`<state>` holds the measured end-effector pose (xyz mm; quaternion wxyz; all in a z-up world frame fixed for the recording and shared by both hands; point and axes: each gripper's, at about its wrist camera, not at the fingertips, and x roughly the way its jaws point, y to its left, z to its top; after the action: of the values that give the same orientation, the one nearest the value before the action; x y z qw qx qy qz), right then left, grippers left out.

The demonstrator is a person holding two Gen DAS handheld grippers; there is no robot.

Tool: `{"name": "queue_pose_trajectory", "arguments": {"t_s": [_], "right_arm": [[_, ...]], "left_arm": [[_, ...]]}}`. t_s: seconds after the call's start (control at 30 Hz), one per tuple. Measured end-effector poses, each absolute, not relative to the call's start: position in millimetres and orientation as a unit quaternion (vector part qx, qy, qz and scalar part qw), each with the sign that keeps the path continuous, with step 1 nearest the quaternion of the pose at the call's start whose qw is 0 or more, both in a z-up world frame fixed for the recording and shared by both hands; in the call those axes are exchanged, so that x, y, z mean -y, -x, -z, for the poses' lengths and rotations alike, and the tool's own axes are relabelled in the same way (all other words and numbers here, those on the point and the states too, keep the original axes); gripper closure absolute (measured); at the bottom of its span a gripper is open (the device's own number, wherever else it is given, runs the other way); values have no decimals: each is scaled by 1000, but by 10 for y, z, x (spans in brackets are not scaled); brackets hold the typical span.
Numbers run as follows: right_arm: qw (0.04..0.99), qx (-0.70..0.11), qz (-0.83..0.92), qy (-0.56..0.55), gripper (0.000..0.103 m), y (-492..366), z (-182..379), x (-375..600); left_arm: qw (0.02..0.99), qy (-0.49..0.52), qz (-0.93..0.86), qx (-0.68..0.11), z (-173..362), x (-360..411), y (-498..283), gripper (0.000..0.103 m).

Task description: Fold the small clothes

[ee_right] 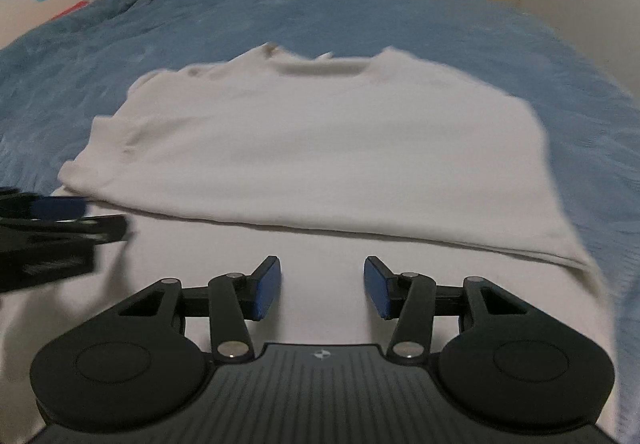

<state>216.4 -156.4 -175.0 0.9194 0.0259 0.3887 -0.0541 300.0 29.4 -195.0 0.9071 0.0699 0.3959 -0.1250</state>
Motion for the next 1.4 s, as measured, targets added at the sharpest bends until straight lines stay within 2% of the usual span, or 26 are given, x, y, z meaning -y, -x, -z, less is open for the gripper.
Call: {"name": "queue_pose_trajectory", "arguments": {"t_s": [0.27,0.63,0.8,0.97,1.1,1.27,1.3,1.4], "right_arm": [[925,-375,53,-7,40,-2337,1930,1517],[919,-379,104,-18,44,-2274,1880,1841],[908,-382,169,-11,43,-2050,1833,2154],[888,-410,207,-20,43,-1791,1737,2467],[893,-395,216,3,43,-1463,1456,2534],[909,-382,166,20,32,-784,1147,2524],[908,-385,162,24,28,-647,1133,2530],[899,-393,190,37,26,-212,1165,2573]], "left_arm": [[901,-63,117,-412,2191,-289,-3219,50],[900,-86,54,-423,2162,-667,-3322,50],[894,-101,44,-435,2131,-902,-3182,50],[876,-224,8,-427,2150,-893,-2846,50],[874,-190,12,-446,1926,-1089,-2621,52],[883,-111,61,-452,1460,-1338,-2162,52],[881,-103,69,-457,1400,-1379,-2054,52],[873,-115,63,-469,1312,-1515,-1713,52]]}}
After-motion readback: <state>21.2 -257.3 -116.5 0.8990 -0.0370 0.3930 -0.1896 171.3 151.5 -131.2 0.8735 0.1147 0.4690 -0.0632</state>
